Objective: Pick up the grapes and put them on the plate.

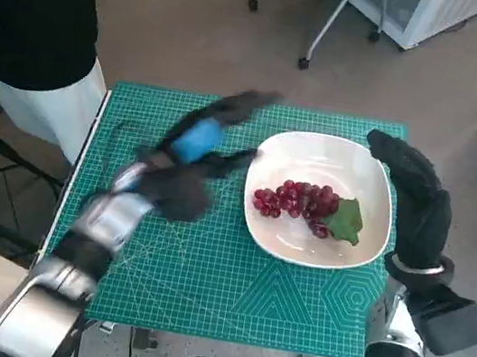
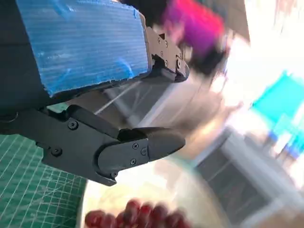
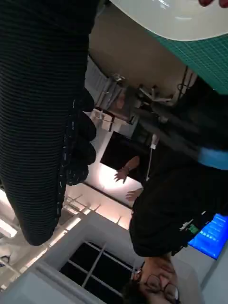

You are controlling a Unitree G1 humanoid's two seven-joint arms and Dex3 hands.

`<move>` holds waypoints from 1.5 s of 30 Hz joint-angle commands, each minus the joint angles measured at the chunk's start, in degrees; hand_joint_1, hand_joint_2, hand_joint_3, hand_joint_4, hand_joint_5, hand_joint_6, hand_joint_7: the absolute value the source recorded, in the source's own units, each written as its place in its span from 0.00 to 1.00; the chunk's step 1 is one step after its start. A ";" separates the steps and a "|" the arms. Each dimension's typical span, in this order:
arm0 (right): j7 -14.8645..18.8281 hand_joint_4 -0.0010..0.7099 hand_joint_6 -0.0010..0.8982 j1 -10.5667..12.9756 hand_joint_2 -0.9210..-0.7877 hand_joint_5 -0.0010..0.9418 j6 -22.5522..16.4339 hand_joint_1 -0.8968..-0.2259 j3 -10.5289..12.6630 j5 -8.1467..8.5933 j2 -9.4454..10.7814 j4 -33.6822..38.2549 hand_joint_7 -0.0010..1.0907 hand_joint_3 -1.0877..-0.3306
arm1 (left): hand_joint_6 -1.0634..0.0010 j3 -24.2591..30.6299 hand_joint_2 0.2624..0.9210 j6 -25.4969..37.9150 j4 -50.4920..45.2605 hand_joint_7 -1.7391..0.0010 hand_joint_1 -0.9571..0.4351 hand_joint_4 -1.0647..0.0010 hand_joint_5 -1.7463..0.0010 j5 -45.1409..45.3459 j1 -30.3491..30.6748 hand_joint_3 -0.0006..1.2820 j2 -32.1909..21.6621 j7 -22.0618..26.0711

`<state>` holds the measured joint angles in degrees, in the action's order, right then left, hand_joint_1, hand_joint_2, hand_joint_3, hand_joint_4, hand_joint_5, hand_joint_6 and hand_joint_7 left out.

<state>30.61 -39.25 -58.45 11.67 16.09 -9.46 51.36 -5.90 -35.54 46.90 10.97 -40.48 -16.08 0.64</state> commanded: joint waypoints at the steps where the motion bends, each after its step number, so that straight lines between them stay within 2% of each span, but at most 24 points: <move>1: 0.78 0.31 0.25 0.09 0.00 0.00 0.31 0.62 -0.07 0.34 0.82 1.78 0.01 0.66 | 0.66 4.26 1.00 -7.24 -0.30 0.99 0.27 0.73 0.99 -6.43 4.64 0.42 1.07 1.63; 7: 1.81 0.31 0.25 -0.41 0.00 0.01 -0.02 0.62 0.06 0.66 1.17 2.80 0.01 0.67 | 0.68 7.83 1.00 -10.91 -1.79 0.99 0.27 0.74 0.99 -12.36 8.32 0.43 0.36 5.92; 15: 3.02 0.32 0.26 -1.25 0.00 0.01 -0.42 0.61 0.35 1.14 1.30 4.48 0.01 0.69 | 0.69 10.72 1.00 -11.81 -5.79 1.00 0.26 0.75 1.00 -15.93 12.39 0.42 0.21 8.91; 28: 4.37 0.33 0.27 -2.15 0.00 0.01 -1.17 0.58 0.37 1.23 1.57 6.61 0.01 0.72 | 0.67 12.18 1.00 -12.49 -9.75 0.99 0.27 0.74 1.00 -15.82 16.09 0.40 1.59 8.86; 45: 6.08 0.34 0.27 -2.50 0.00 0.00 -1.30 0.58 1.10 1.71 0.75 7.48 0.01 0.73 | 0.66 12.30 1.00 -11.99 -9.95 0.99 0.28 0.73 1.00 -15.14 16.65 0.39 1.82 9.44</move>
<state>35.96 -41.88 -59.80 12.51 17.76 -8.44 57.96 6.14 -47.35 37.77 -4.57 -24.34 -14.24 9.88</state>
